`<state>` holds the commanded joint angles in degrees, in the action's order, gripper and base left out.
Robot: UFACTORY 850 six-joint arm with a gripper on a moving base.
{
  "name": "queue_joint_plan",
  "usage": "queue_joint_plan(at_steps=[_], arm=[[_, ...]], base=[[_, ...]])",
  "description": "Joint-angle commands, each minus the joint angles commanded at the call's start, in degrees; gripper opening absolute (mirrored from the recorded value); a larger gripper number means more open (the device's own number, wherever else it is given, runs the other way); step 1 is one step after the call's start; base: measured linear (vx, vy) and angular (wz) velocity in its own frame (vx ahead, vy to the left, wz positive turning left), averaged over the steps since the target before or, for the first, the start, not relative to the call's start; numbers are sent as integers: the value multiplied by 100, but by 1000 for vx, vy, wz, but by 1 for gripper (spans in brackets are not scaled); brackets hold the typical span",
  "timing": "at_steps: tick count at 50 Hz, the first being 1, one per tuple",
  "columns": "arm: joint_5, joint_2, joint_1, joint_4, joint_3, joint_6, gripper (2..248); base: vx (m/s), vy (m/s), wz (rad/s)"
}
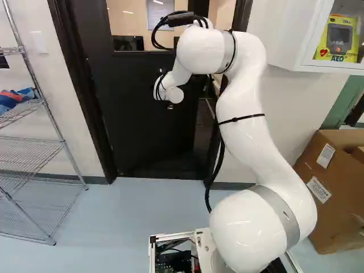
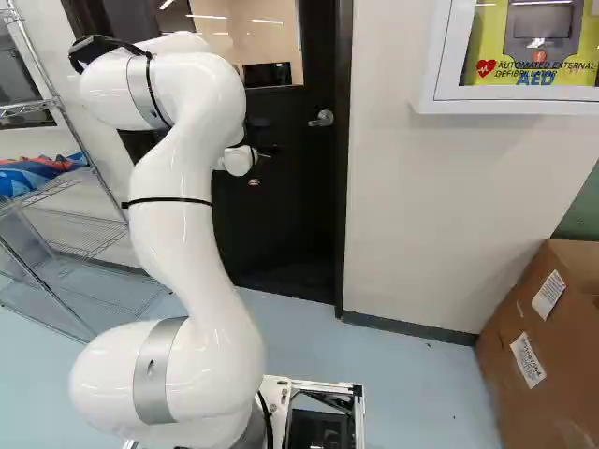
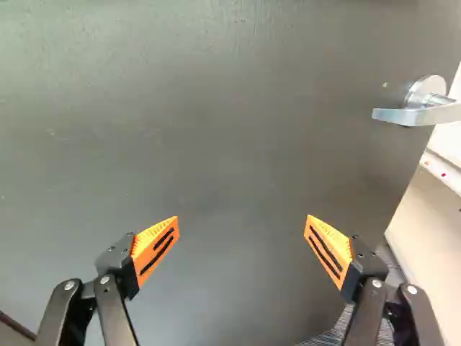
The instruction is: Open the door and move inside
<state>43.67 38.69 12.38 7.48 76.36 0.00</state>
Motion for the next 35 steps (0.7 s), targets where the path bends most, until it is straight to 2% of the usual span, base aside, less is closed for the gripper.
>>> queue_joint_plan(at_steps=[35], arm=[[0,-1019,-53,-23,-1344,0,247]], base=[[0,0,0]])
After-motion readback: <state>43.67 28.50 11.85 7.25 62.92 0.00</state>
